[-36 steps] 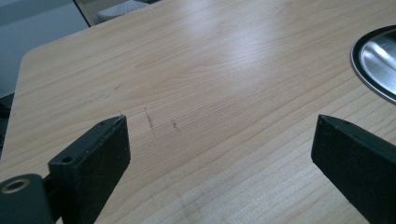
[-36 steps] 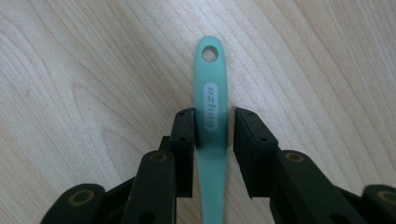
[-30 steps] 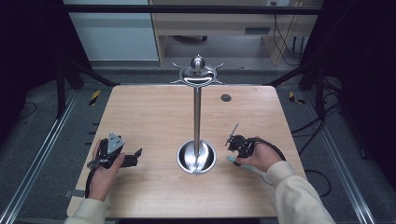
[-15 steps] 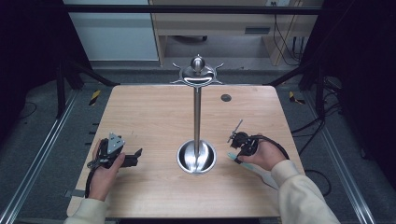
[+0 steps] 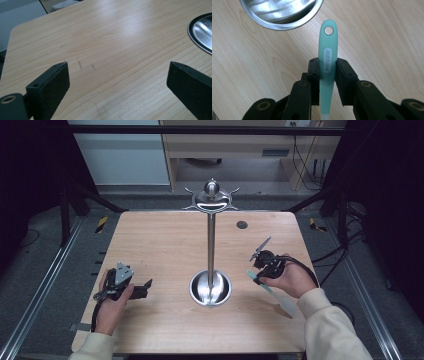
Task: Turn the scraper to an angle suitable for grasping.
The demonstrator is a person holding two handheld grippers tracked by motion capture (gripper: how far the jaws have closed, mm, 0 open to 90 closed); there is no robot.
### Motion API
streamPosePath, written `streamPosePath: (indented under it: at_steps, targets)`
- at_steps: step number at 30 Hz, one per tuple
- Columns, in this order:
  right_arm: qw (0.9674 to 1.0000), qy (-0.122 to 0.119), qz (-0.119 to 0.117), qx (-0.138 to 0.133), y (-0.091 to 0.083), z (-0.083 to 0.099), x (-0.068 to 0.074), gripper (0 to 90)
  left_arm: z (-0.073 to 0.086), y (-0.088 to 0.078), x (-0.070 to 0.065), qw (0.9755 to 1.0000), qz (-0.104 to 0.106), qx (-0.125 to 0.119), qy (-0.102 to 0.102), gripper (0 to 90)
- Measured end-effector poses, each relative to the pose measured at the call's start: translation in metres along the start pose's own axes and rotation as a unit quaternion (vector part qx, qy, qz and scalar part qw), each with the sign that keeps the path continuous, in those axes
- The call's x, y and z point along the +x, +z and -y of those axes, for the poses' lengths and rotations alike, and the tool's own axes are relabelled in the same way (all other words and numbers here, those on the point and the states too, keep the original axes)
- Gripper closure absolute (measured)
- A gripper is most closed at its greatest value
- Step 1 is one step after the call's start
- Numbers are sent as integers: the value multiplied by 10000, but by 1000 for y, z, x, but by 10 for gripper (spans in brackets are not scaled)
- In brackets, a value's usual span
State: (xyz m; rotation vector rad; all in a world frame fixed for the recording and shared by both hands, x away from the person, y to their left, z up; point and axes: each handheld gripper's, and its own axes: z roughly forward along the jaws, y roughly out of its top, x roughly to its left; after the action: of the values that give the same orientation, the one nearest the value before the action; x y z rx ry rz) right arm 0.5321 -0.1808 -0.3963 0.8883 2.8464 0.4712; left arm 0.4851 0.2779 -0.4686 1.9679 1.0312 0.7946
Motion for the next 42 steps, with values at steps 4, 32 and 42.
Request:
streamPosePath:
  at_steps: [4, 32, 42]
  targets:
    - [9999, -58, 57, -94, -9, -2, 1, 746, 0, 0, 0, 10000, -1, -3, 2, 43]
    - [9794, 70, -32, -2018, -82, 1, -2, 746, 1, 0, -1, 10000, 5, 25, 1, 43]
    - [9630, 29, -114, -2691, -104, 4, -2, 745, 1, 0, 0, 10000, -13, 19, -7, 44]
